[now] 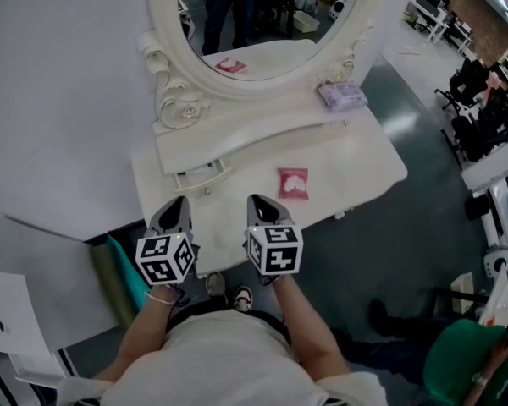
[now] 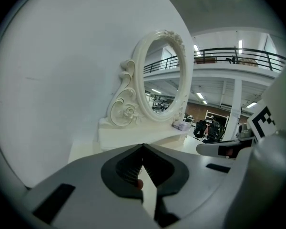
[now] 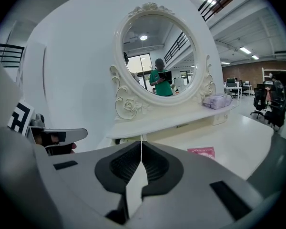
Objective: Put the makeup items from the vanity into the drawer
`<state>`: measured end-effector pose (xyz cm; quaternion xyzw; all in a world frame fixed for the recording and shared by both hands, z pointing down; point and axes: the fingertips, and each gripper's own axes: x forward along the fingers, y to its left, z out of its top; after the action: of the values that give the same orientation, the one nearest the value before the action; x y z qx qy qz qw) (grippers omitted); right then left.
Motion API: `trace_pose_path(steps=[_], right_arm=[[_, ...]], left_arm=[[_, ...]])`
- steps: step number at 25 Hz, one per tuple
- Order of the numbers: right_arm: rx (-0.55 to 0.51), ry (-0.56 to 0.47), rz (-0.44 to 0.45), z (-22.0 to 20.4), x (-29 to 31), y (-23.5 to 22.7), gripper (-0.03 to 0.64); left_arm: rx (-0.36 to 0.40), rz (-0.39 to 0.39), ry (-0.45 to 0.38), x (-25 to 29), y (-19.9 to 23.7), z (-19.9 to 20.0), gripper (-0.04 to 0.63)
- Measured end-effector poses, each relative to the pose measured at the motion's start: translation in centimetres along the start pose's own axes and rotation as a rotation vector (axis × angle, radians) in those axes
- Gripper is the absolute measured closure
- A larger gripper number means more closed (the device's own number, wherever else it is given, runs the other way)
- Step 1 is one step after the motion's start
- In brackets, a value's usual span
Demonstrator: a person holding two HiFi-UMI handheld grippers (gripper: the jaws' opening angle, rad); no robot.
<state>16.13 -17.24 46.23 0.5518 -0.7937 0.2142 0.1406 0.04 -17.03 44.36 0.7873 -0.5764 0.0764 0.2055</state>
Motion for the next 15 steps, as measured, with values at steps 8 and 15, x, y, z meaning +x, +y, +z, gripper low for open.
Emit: trace_pose_path(steps=[8,15], right_arm=[[0.004,0.006,-0.02,-0.2,-0.1,-0.4,0.594],[0.024,0.009,-0.067,-0.7,-0.3,-2.0,0.594]], left_arm=[[-0.006,0.005,0.006,0.1,0.4,-0.2,0.591],[-0.002,-0.005,0.027,0.5,0.1,-0.9,0.591]])
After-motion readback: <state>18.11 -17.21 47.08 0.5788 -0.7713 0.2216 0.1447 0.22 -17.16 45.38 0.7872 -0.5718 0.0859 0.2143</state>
